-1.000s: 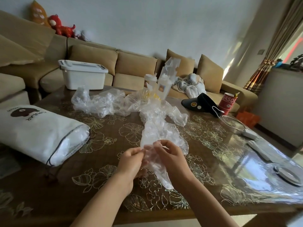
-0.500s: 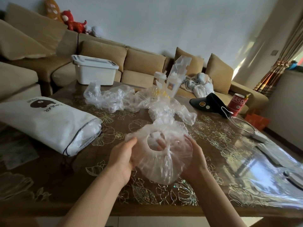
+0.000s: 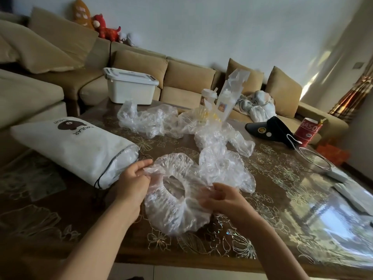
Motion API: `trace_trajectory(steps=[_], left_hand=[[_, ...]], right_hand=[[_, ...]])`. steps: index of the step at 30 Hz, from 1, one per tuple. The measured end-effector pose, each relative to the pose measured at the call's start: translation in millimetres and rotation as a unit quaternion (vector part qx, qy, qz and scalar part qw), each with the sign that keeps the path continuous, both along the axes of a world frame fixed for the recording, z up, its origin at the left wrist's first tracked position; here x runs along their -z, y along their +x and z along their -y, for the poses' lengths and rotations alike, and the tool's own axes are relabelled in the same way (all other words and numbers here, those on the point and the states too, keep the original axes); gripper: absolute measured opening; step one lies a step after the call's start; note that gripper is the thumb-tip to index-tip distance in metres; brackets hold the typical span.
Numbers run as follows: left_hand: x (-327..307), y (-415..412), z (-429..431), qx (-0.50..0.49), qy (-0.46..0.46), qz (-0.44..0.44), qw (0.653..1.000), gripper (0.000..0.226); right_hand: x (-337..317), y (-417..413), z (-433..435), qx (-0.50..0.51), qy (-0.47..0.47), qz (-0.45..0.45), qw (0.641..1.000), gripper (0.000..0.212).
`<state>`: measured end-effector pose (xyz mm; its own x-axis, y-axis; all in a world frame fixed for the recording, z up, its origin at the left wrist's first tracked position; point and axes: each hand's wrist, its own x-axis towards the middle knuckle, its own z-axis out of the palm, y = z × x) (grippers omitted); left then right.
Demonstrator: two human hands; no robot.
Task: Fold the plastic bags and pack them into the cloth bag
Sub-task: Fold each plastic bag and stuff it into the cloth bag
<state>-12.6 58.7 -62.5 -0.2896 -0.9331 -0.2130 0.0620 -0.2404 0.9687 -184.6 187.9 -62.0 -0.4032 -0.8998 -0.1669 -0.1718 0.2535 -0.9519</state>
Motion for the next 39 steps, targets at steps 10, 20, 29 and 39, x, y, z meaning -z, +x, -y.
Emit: trace_trajectory(steps=[10,20,29,39], left_hand=[[-3.0,4.2,-5.6,0.101,-0.056,0.06,0.992,0.022],[11.8,9.3,0.9,-0.007,-0.066,0.135,0.989,0.025],[18.5,10.0,-10.0,-0.04,-0.336,0.377,0.862,0.025],[43.4,-1.4,-14.1,0.225,-0.456,0.48,0.714,0.06]], right_hand=[[-13.0,17.5,40.0,0.013,-0.037,-0.076,0.996,0.033],[8.2,15.5,48.8,0.16,-0.108,-0.082,0.978,0.021],[18.8,11.8,58.8,0.175,-0.027,-0.248,0.952,0.028],[38.1,44.7,40.0,-0.096,0.001,-0.494,0.864,0.053]])
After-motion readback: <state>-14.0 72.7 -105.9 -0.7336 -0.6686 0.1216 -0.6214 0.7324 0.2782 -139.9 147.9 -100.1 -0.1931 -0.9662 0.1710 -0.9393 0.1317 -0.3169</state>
